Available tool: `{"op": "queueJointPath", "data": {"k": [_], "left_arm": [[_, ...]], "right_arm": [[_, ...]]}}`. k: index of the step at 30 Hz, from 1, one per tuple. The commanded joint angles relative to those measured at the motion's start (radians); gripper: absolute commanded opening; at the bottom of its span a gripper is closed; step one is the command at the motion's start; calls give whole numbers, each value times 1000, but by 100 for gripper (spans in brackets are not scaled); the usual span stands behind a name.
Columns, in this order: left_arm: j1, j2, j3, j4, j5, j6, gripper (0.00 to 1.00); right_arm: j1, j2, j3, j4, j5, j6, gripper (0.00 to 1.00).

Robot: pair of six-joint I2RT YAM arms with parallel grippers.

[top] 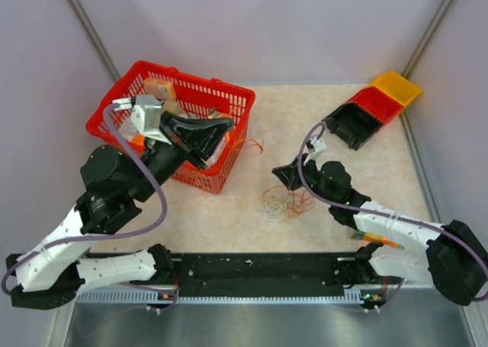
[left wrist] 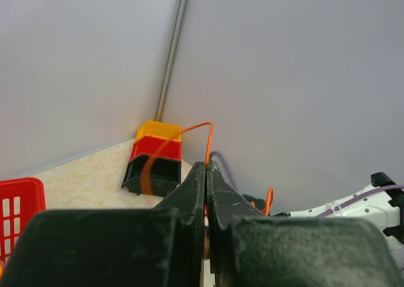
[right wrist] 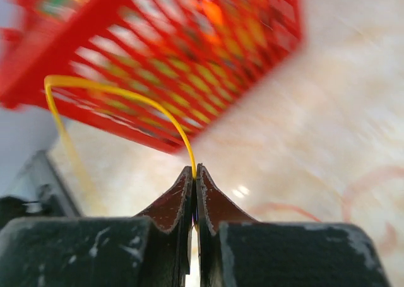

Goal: Untangle the cables

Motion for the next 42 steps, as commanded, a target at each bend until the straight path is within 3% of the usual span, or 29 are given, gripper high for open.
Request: {"op": "queueJointPath", "data": {"k": [1, 3, 8, 12, 14, 22, 29, 33, 38, 42], "left_arm": [[-1, -53, 11, 76, 22, 24, 0], [1, -55, -17, 88, 21, 14, 0], [1, -68, -76, 125, -1, -11, 0], [-1, -71, -109, 125, -8, -37, 0], [1, -71, -138, 114, -8, -54, 0], [1, -74, -297, 80, 42, -100, 0], [-1, -104, -399, 108, 146, -73, 0], [1, -128, -426, 105, 168, -85, 0], [1, -128, -466, 166, 255, -118, 0], [1, -102, -448, 166, 285, -132, 0]], "right_arm": [[-45, -15, -49, -410, 304, 0, 0], [-53, 15, -31, -522, 331, -12, 0], [-53, 15, 32, -657, 227, -55, 3], [-53, -69, 106, -772, 136, -101, 51], [-53, -129, 153, -841, 84, -98, 66], [-56, -393, 271, -924, -57, -92, 96], [-56, -390, 403, -894, -266, -41, 98], [-56, -429, 390, -875, -275, -63, 99], [-51, -407, 287, -597, -568, 1, 99], [-16, -391, 224, -426, -620, -6, 99]]}}
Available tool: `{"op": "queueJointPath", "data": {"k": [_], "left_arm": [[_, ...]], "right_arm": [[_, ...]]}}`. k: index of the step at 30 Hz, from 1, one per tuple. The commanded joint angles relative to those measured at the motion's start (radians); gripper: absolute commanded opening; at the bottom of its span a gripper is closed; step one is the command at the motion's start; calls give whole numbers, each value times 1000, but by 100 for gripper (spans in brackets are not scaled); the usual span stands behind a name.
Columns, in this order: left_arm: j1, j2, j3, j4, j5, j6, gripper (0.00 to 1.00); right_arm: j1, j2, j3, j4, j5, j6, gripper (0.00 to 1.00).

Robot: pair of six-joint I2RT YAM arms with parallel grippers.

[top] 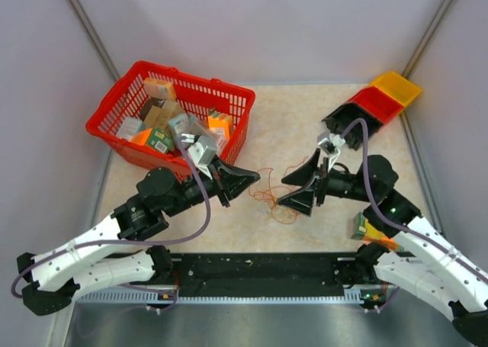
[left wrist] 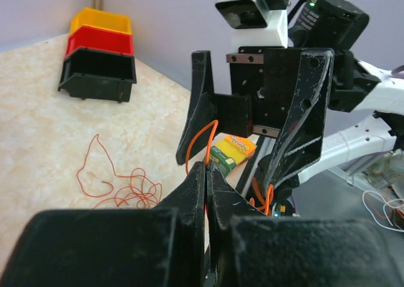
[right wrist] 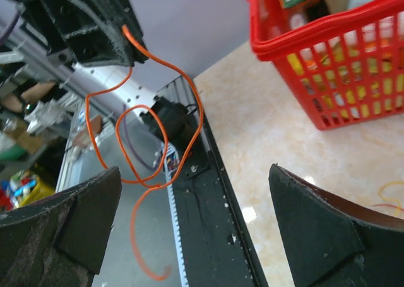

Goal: Untangle the cables

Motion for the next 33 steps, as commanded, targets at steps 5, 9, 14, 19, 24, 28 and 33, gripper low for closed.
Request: {"op": "queueJointPath", "data": {"k": [5, 9, 14, 19, 24, 28, 33], "left_arm": [[1, 30, 4, 93, 80, -42, 0], [1, 46, 4, 95, 74, -44, 0], [-1, 66, 18, 79, 31, -53, 0], [1, 102, 46, 52, 5, -57, 0], [-1, 109, 55, 46, -6, -59, 0], [1, 84, 52, -11, -79, -48, 27], [1, 1, 12, -49, -197, -16, 81]], "right_arm": [[47, 23, -120, 448, -223, 104, 99], [63, 25, -161, 554, -217, 181, 98], [87, 19, -177, 560, -165, 202, 94], [101, 13, -160, 517, -94, 204, 78], [104, -6, -137, 376, 80, 169, 8], [104, -64, -142, 223, 318, 147, 0], [90, -35, -116, 5, 603, 116, 0]]}}
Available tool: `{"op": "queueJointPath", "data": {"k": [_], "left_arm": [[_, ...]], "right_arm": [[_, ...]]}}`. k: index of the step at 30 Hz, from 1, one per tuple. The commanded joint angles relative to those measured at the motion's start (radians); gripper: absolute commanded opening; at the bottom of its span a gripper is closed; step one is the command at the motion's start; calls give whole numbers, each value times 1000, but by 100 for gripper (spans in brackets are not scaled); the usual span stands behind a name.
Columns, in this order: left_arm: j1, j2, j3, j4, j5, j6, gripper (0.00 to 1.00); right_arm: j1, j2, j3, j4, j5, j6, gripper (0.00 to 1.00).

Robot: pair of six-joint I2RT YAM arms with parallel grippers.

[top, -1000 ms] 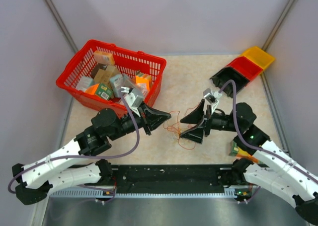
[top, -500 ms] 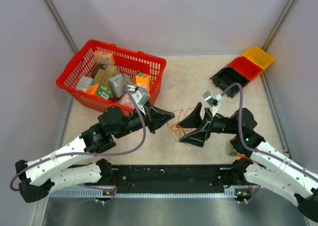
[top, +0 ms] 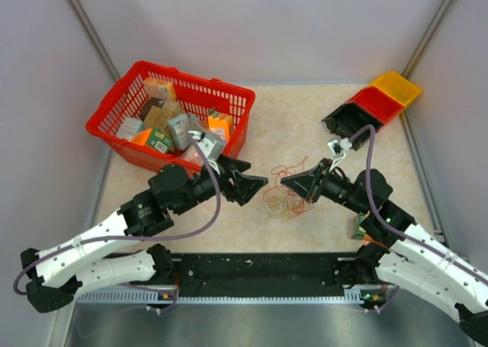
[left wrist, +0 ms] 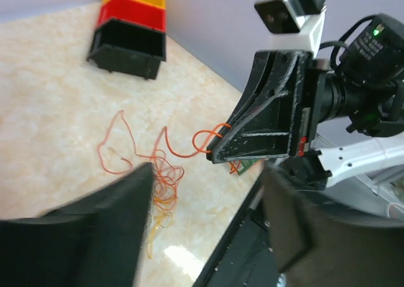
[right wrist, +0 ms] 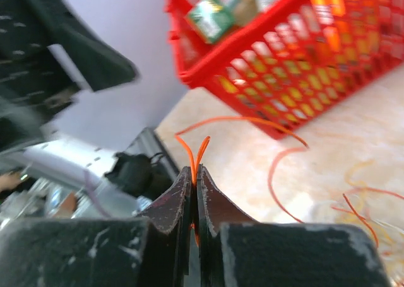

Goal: Untangle the cables

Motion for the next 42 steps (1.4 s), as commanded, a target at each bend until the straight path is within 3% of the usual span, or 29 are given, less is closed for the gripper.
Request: {"op": "queueJointPath", "data": {"k": [1, 6, 10, 15, 20, 31, 42], "left_arm": [[1, -94, -6, -19, -144, 39, 85], [1, -183, -58, -55, -244, 65, 91], [1, -231, -108, -34, -215, 56, 90], [2, -226, -156, 1, -151, 51, 89], [2, -191, -191, 29, -86, 61, 90], [1, -180, -182, 21, -20, 113, 90], [1, -174, -171, 4, -25, 122, 89]], "right_arm": [[-19, 37, 65, -222, 316, -48, 0], [-215, 153, 148, -312, 332, -114, 0], [-413, 264, 318, -397, 331, -172, 0], [-567, 391, 490, -411, 326, -197, 0], [-648, 551, 635, -387, 366, -235, 0], [-806, 945, 720, -253, 332, -240, 0], [-825, 1017, 878, -321, 309, -237, 0]]}}
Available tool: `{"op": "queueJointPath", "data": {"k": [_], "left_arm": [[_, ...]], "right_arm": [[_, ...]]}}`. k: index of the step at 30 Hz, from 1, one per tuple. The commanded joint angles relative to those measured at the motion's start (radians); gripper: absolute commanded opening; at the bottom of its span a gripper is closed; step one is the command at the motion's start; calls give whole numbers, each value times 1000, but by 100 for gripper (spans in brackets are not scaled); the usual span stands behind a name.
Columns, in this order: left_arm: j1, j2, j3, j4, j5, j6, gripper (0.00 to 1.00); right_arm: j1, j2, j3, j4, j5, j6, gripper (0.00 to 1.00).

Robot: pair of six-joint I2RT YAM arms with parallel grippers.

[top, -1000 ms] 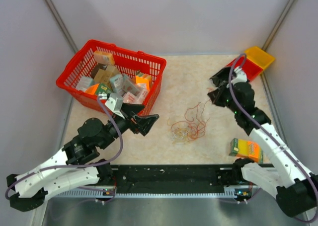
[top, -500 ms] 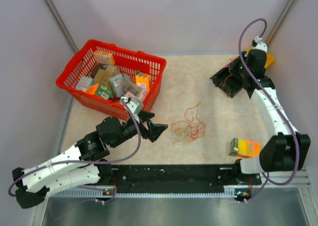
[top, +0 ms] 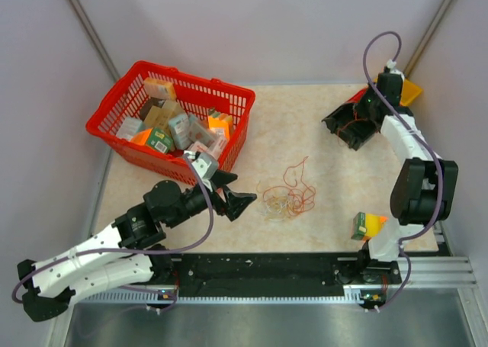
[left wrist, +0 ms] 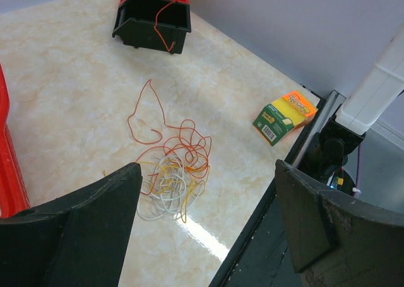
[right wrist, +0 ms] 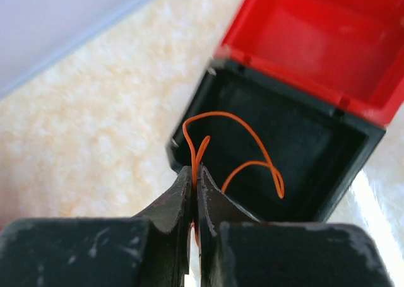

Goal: Untangle the cables

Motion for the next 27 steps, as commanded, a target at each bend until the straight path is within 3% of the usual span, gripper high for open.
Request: {"op": "queueJointPath", "data": {"k": [1, 7, 20, 23, 27], "left_arm": [[-1, 9, 21, 41, 14, 10, 89], [1, 50, 19, 76, 30, 10, 89], [1, 63, 19, 70, 34, 10, 89], [1, 64, 19, 65, 35, 2, 89], [1, 72, 21, 73, 40, -25, 89]], "right_arm": [[-4, -56, 141, 18, -20, -14, 0], [-4, -84, 228, -33, -4, -40, 0], [-4, 57, 176, -42, -7, -37, 1], [-4, 80, 205, -141, -14, -14, 20], [-4, 57, 188, -234, 44, -17, 37]]}}
